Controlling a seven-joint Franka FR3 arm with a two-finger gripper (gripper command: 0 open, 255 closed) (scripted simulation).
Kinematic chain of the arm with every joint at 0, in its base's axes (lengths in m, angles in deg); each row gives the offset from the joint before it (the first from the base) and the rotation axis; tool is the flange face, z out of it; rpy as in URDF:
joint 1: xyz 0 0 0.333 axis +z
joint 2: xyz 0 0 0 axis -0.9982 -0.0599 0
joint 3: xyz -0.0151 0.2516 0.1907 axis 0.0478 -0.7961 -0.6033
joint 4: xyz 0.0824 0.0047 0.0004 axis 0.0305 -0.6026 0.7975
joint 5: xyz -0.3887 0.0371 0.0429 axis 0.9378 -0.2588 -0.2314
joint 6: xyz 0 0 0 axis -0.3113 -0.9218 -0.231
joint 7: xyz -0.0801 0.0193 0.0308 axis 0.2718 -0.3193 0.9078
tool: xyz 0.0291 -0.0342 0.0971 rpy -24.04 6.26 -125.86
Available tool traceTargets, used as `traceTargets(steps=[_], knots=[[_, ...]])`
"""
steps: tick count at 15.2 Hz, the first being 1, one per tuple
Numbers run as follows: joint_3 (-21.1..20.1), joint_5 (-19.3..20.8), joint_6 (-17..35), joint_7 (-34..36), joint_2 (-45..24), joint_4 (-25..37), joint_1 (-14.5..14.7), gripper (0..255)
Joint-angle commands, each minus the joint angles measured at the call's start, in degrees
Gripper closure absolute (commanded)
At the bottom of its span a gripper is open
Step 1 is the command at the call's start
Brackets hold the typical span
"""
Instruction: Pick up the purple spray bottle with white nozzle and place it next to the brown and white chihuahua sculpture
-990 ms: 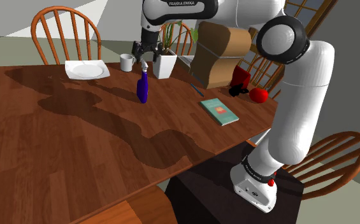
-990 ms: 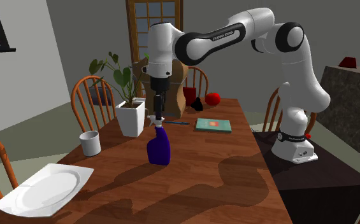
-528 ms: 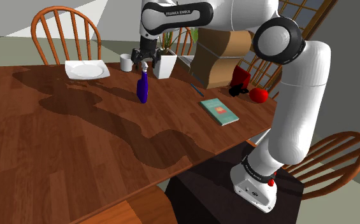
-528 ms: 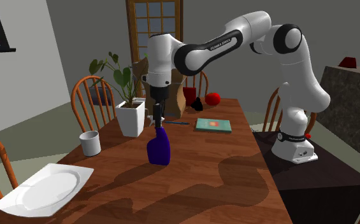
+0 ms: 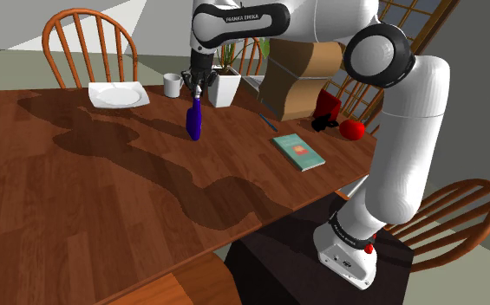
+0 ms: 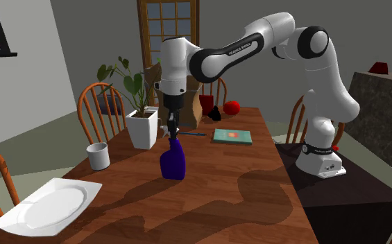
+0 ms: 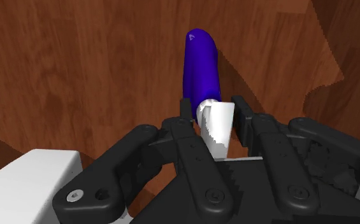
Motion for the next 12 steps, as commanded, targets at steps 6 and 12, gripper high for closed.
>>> traceTargets(steps=[6, 12], knots=[[0.0, 0.0, 0.0, 0.0, 0.0, 0.0, 0.0, 255], [-0.05, -0.11, -2.79, -0.11, 0.57, 2.23, 0.03, 255]])
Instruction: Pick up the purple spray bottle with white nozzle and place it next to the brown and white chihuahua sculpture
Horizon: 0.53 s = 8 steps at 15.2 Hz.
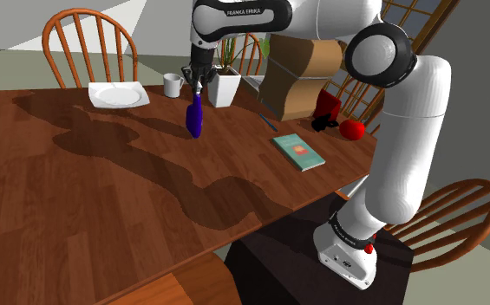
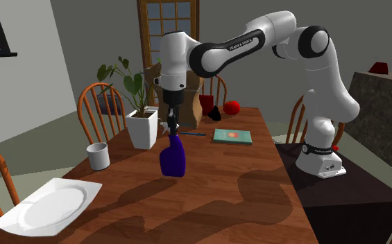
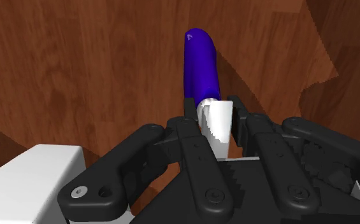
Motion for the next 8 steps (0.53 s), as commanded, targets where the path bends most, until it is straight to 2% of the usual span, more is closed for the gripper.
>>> traceTargets(steps=[1, 8], knots=[[-0.01, -0.05, -1.35, -0.1, 0.29, 1.06, -0.02, 255], [-0.08, -0.17, -6.54, -0.27, 0.67, 5.87, 0.09, 255]])
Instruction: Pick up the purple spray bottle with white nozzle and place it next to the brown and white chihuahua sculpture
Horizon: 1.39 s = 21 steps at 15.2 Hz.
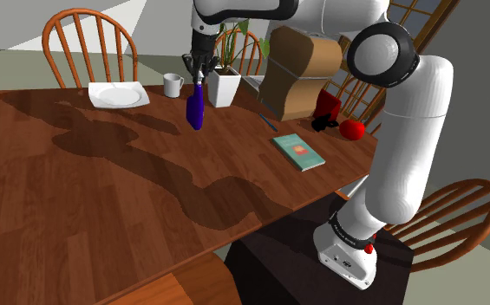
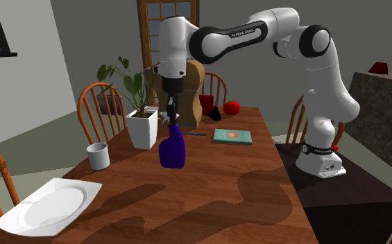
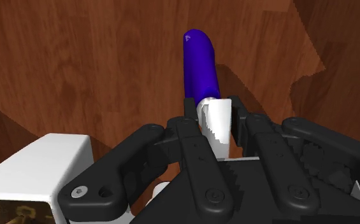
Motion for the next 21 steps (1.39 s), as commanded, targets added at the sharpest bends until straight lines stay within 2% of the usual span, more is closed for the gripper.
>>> traceTargets(steps=[1, 10, 19, 21], knots=[[-0.01, -0.03, -1.63, -0.09, 0.0, 1.62, 0.02, 255], [-0.05, 0.01, -9.05, -0.26, -0.87, 9.92, 0.33, 255], [-0.03, 0.3, -17.46, -0.42, -3.72, 21.18, 0.92, 255], [0.32, -0.39, -14.93, -2.37, 0.76, 14.22, -1.15, 255]])
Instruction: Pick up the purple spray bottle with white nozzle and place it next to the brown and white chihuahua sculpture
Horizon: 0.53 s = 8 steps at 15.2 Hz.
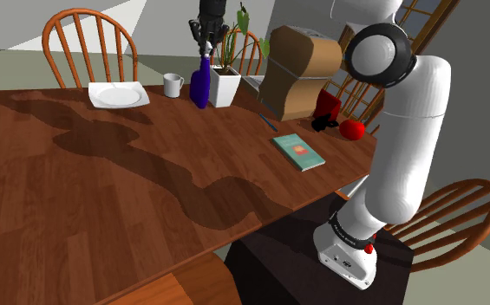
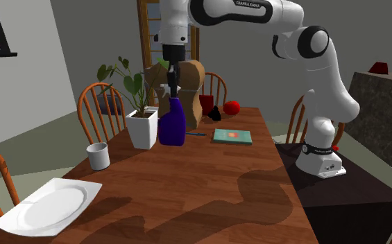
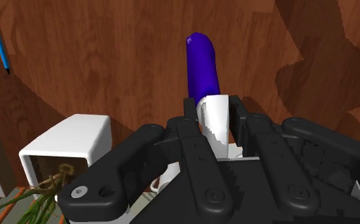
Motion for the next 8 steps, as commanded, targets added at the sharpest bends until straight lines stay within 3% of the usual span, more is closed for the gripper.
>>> traceTargets(steps=[1, 8], knots=[[0.41, -0.57, 1.52, -1.92, 3.37, -4.79, -1.79, 255], [2.91, -2.43, 6.12, -9.86, 13.76, -19.62, -7.71, 255]])
